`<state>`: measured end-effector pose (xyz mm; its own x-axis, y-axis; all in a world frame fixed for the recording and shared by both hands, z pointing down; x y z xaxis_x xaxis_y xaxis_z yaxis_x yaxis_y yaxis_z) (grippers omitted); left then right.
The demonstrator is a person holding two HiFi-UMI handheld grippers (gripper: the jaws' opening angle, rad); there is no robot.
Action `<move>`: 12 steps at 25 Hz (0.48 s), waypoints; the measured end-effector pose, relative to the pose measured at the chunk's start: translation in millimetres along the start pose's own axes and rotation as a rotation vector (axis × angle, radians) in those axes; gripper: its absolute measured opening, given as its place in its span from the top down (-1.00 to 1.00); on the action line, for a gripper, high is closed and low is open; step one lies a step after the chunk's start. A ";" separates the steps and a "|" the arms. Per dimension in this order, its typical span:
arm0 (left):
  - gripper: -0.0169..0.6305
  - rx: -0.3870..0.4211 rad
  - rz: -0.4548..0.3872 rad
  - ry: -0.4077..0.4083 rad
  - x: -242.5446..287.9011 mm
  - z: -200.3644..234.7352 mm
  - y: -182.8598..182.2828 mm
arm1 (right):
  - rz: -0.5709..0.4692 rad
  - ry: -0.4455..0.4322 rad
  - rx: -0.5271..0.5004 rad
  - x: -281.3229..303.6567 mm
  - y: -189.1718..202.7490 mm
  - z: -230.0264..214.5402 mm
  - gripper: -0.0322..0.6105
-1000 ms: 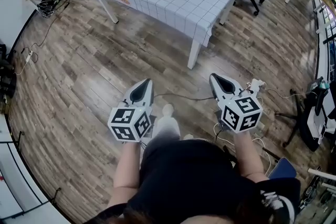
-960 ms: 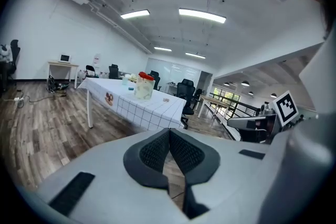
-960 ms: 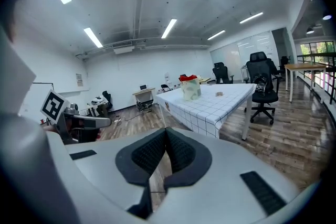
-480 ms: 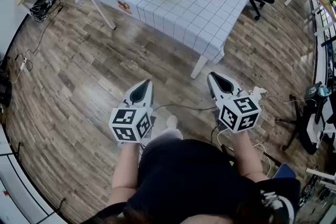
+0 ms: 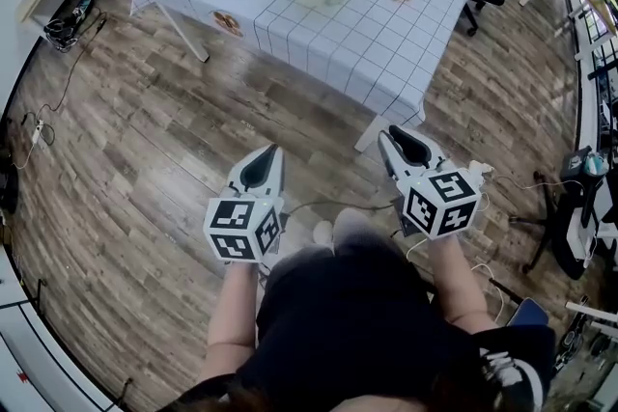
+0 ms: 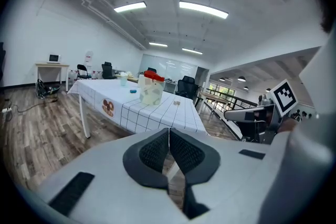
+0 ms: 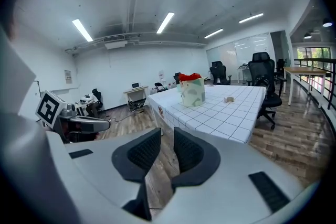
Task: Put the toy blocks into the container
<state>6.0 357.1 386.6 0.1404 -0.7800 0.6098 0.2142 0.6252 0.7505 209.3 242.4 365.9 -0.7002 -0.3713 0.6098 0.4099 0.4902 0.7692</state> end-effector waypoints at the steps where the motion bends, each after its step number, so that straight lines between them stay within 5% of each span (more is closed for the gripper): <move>1: 0.86 0.000 -0.001 0.001 4.3 2.5 -4.2 | -0.001 0.006 0.001 3.0 -4.6 -3.7 0.66; 12: 0.86 0.015 -0.007 -0.013 63.3 31.3 -56.3 | -0.032 0.058 0.016 62.9 -62.7 -64.7 0.55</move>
<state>-27.5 273.3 390.9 0.1263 -0.7838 0.6080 0.2005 0.6204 0.7582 177.4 137.3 368.4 -0.6777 -0.4320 0.5950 0.3778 0.4896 0.7858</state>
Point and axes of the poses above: the fingertips, and each gripper's own axes: x forward along the fingers, z to its left, y out of its underside, the point moved 5 cm from there along -x, backward along the fingers, and after that the axes turned 15 degrees about z, right-handed, at the moved point
